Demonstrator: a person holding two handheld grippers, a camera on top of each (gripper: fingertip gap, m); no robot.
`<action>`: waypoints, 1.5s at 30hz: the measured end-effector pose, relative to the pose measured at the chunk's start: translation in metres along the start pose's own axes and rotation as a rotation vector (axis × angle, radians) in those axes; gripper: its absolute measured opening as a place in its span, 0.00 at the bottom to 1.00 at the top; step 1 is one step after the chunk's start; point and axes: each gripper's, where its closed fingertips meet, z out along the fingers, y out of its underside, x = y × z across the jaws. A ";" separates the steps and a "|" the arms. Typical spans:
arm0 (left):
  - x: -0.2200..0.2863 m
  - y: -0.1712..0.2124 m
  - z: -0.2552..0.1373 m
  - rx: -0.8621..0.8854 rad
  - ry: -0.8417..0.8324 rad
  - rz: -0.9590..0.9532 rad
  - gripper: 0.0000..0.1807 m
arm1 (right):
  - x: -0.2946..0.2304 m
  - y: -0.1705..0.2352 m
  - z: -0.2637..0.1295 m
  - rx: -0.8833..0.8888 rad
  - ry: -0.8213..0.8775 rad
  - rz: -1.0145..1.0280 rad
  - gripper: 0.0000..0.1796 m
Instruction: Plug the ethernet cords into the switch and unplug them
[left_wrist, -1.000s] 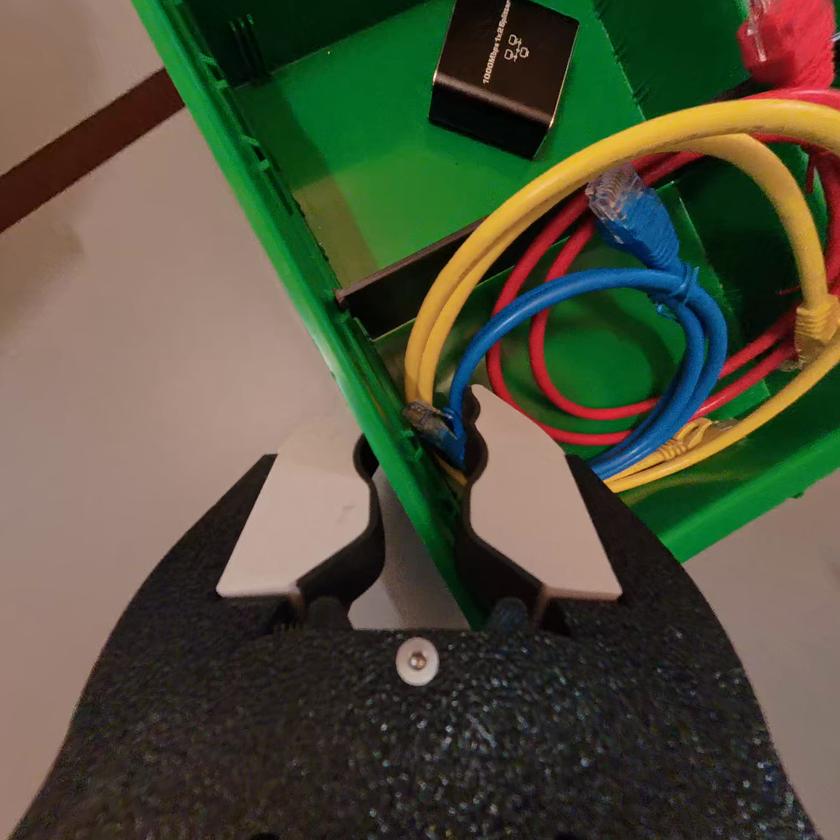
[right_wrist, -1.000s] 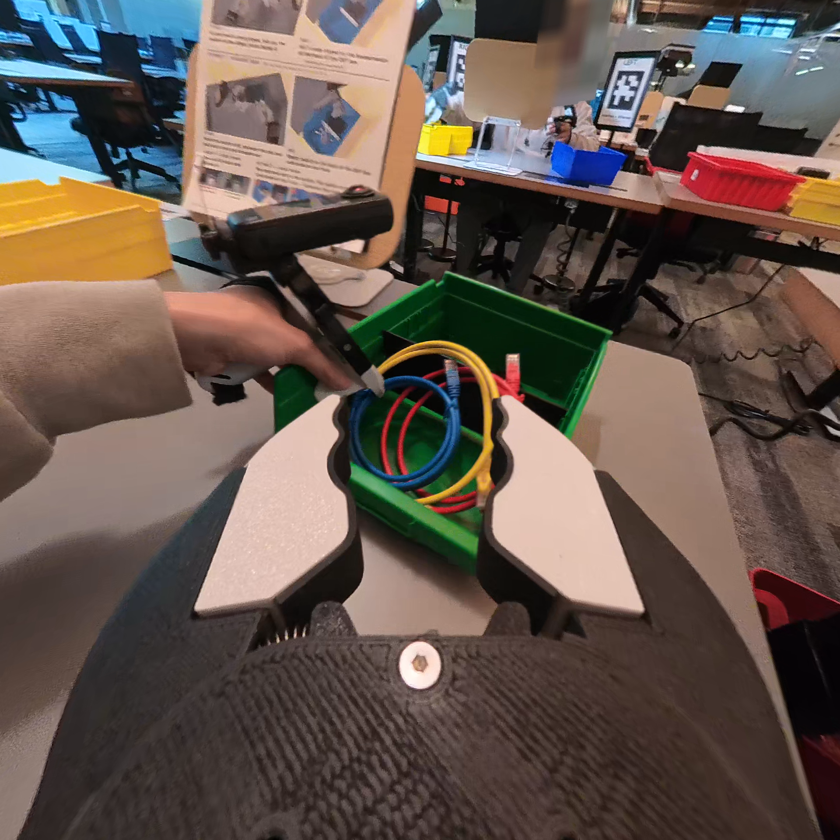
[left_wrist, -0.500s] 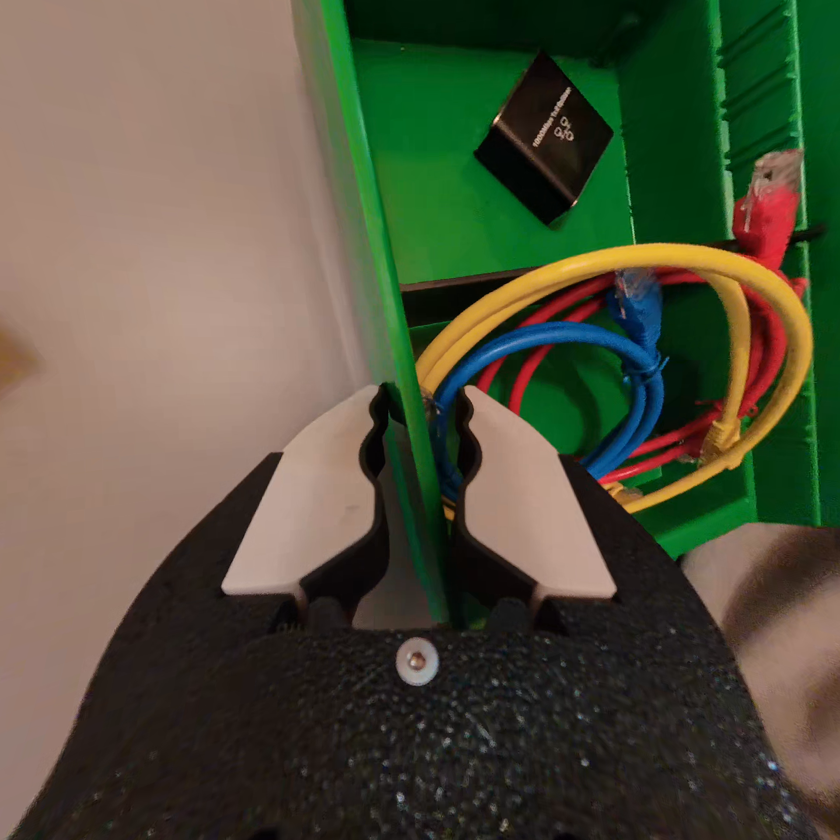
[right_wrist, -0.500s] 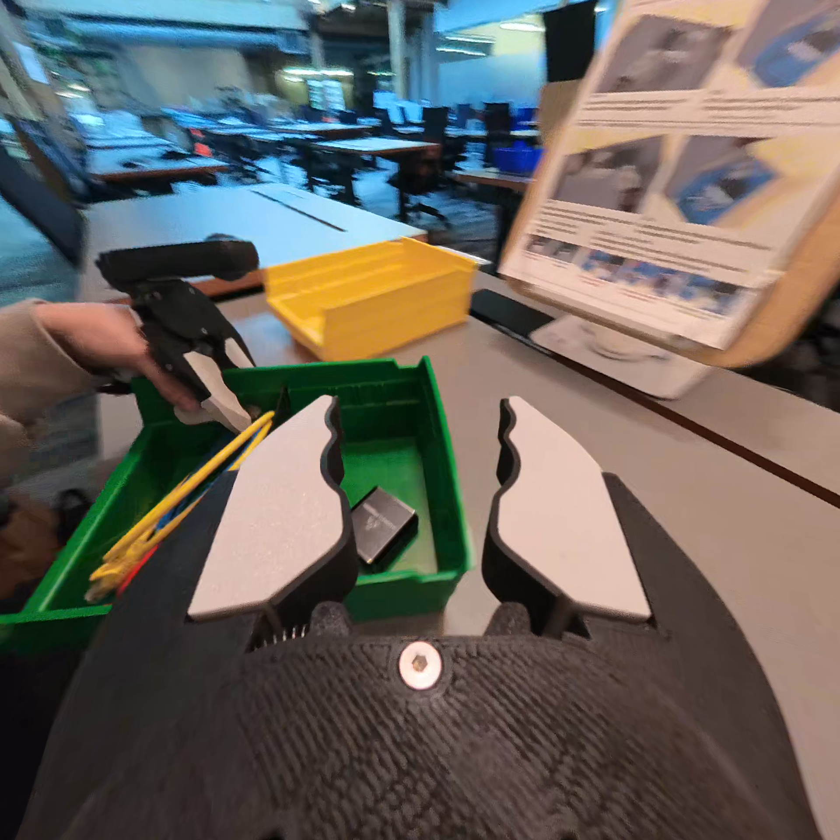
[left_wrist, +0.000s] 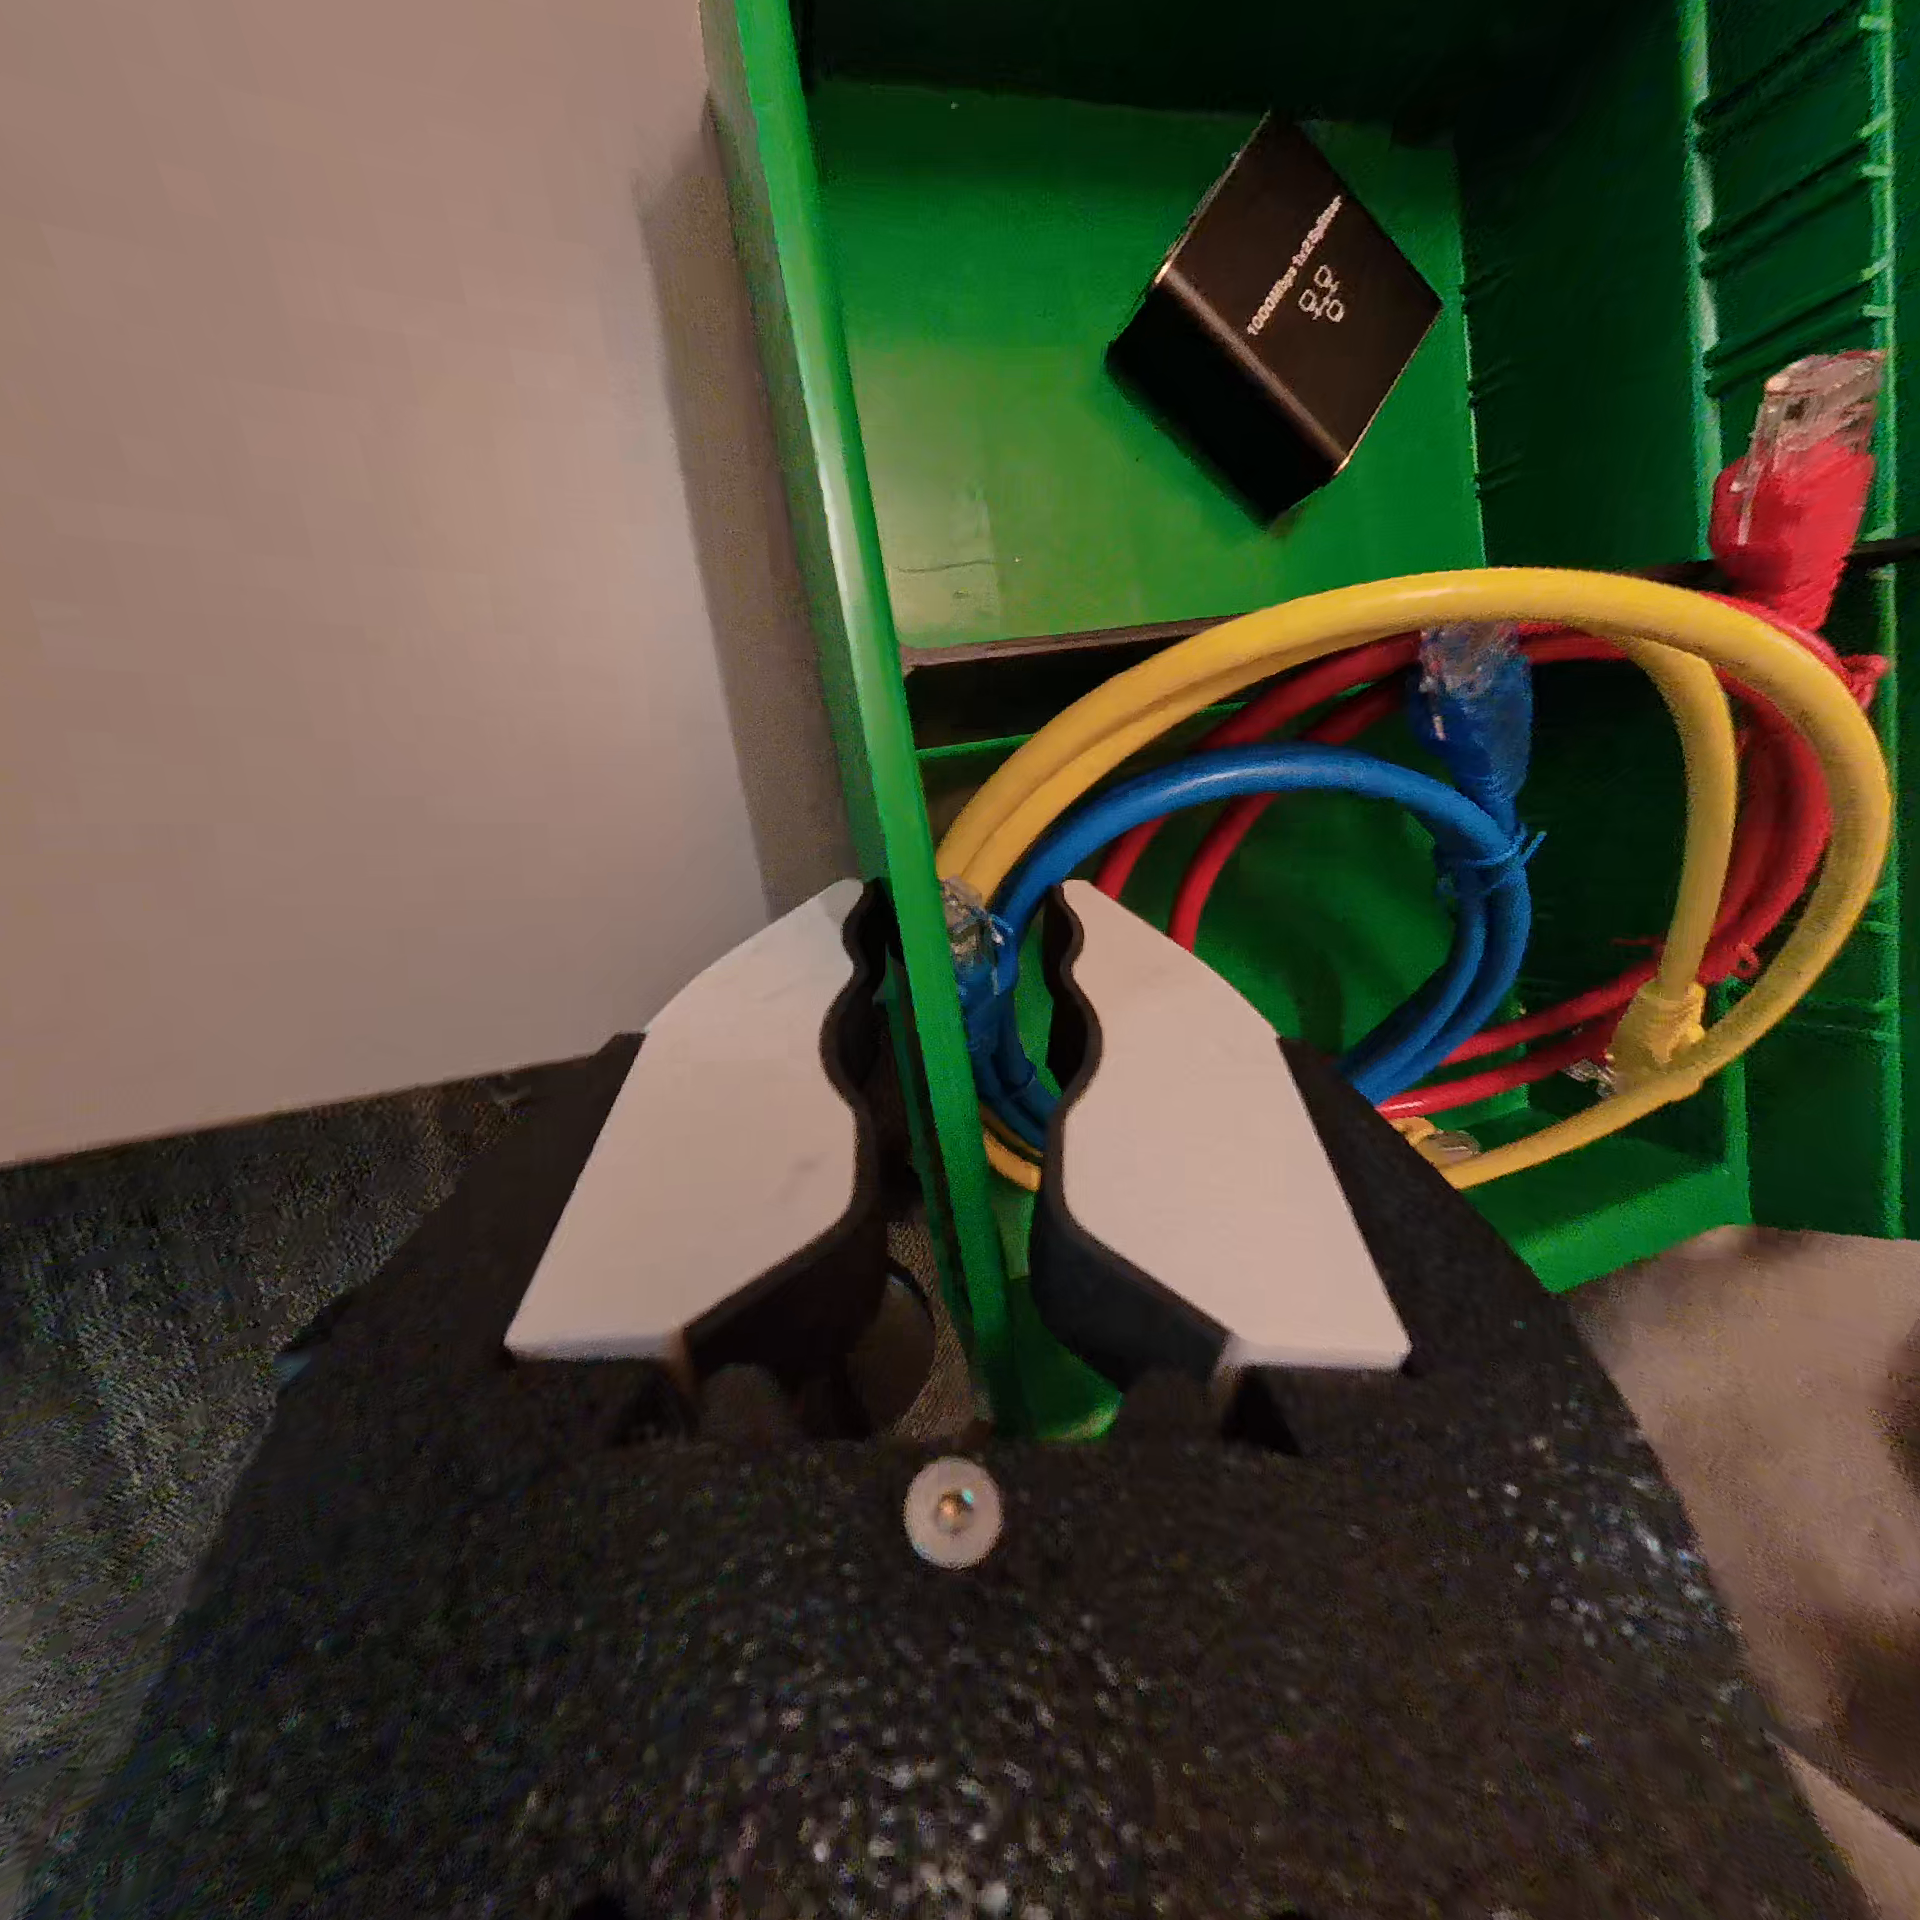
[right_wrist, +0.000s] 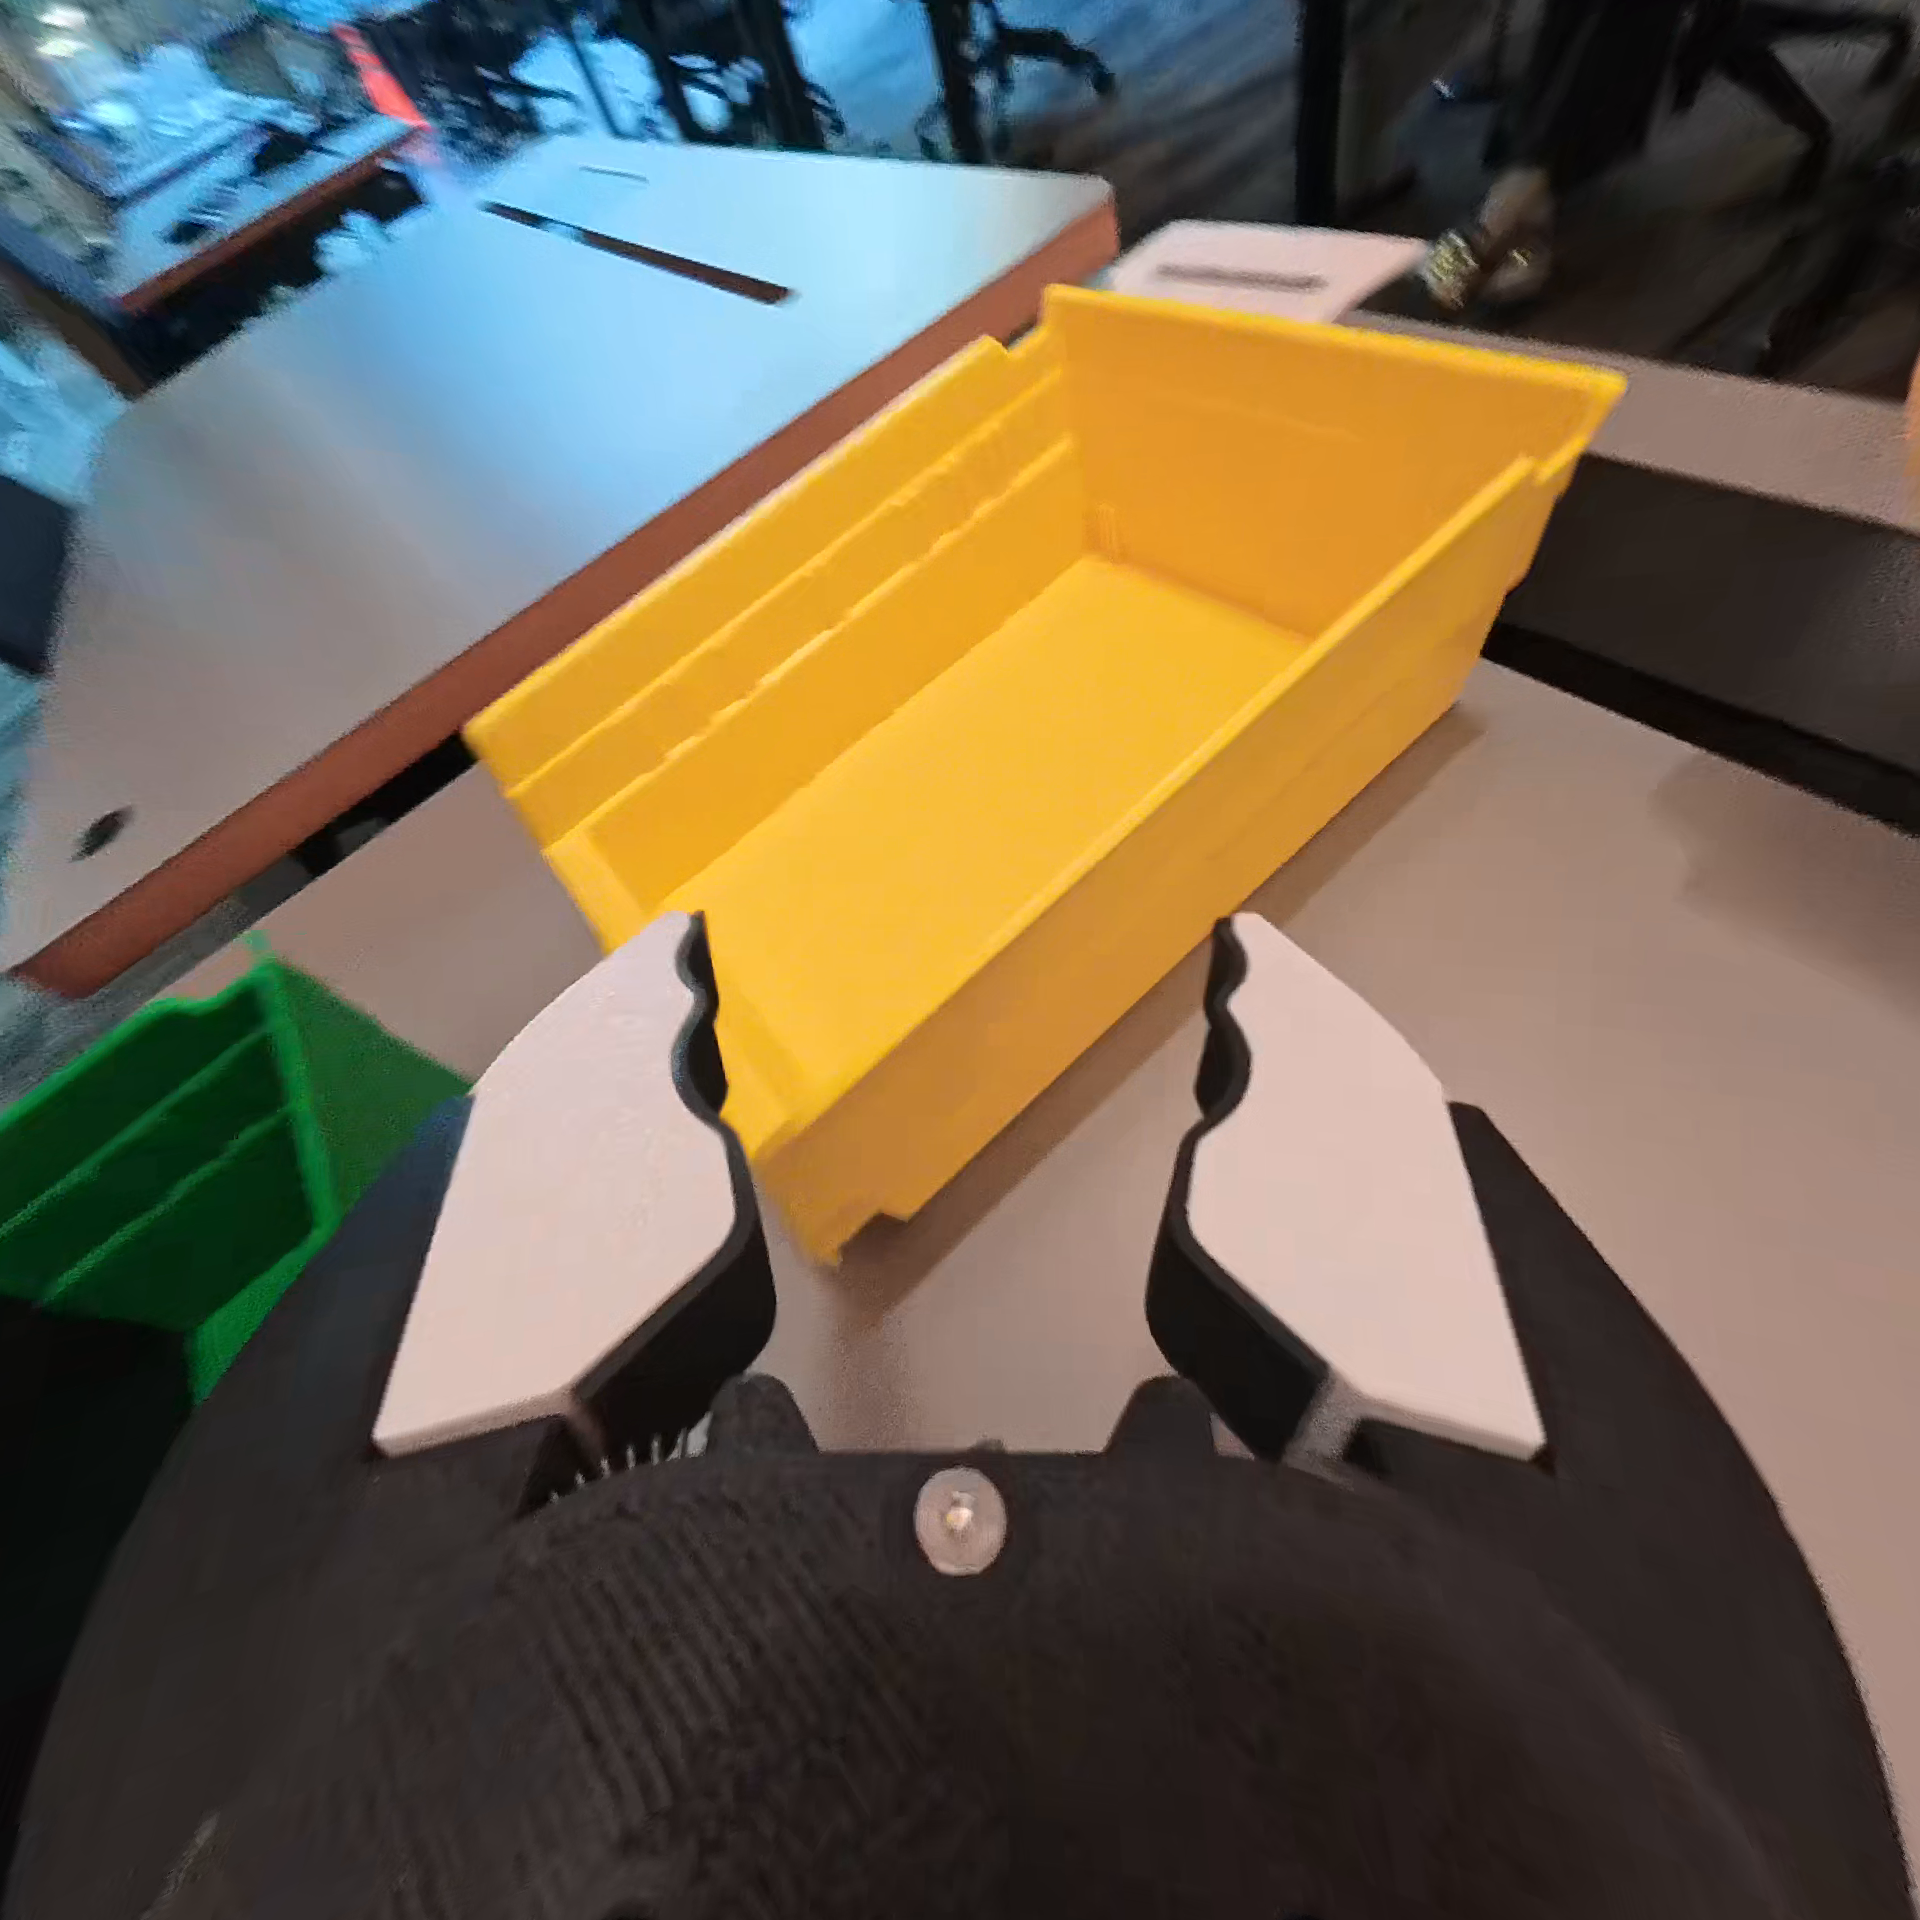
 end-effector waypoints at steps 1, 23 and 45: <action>-0.009 0.002 -0.004 0.017 -0.016 -0.029 0.16 | 0.006 0.002 0.014 -0.022 0.051 0.023 0.54; -0.081 0.019 -0.040 0.005 -0.143 -0.071 0.16 | 0.088 0.053 -0.130 -0.264 0.225 -0.156 0.06; -0.100 -0.230 0.086 -0.006 -0.183 0.070 0.16 | 0.432 0.160 -0.501 -0.028 0.756 0.343 0.06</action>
